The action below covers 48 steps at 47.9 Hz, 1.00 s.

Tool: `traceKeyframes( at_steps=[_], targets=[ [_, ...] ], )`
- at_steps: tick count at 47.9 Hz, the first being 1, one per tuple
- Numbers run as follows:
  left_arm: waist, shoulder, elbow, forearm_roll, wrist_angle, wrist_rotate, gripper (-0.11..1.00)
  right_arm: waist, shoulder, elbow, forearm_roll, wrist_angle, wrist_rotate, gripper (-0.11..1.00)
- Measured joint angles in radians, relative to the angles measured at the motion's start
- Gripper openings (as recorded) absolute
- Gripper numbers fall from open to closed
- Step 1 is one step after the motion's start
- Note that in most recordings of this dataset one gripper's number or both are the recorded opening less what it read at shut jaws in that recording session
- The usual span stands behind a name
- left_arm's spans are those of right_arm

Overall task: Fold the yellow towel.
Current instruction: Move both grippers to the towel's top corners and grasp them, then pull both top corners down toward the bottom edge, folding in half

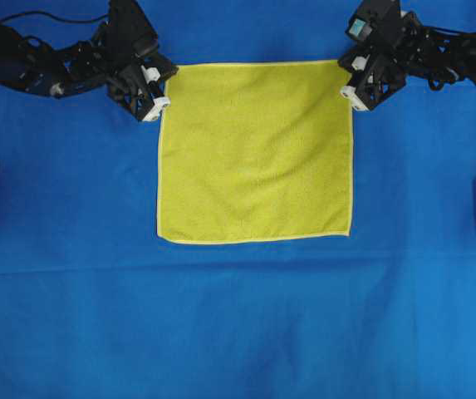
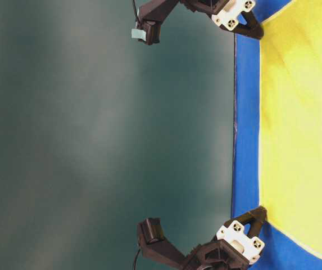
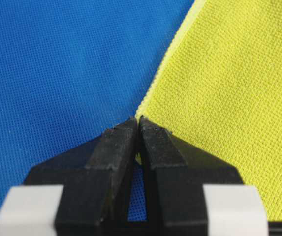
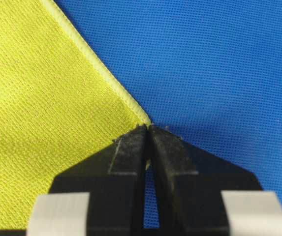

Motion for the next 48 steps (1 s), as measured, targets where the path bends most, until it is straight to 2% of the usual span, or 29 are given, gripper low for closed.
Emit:
traceKeyframes(
  at_steps=[10,17,25,35,42,48],
  targets=[
    [-0.002,-0.026,-0.02,0.0,0.051,0.038,0.01,0.002,-0.02,0.003,0.005,0.011,0.006,0.03],
    [0.0,-0.095,-0.048,0.0,0.127,0.074,0.01,0.005,-0.094,0.015,0.014,0.038,0.006,0.03],
    [-0.003,-0.16,-0.049,0.0,0.173,0.075,0.01,0.005,-0.176,0.029,0.02,0.077,0.006,0.03],
    [-0.028,-0.186,-0.015,0.0,0.179,0.063,0.01,0.008,-0.204,0.038,0.021,0.081,0.006,0.03],
    [-0.063,-0.221,0.015,0.0,0.181,0.063,0.01,0.041,-0.221,0.043,0.02,0.091,0.006,0.03],
    [-0.124,-0.273,0.051,0.0,0.19,0.063,0.01,0.106,-0.27,0.06,0.023,0.127,0.009,0.03]
  ],
)
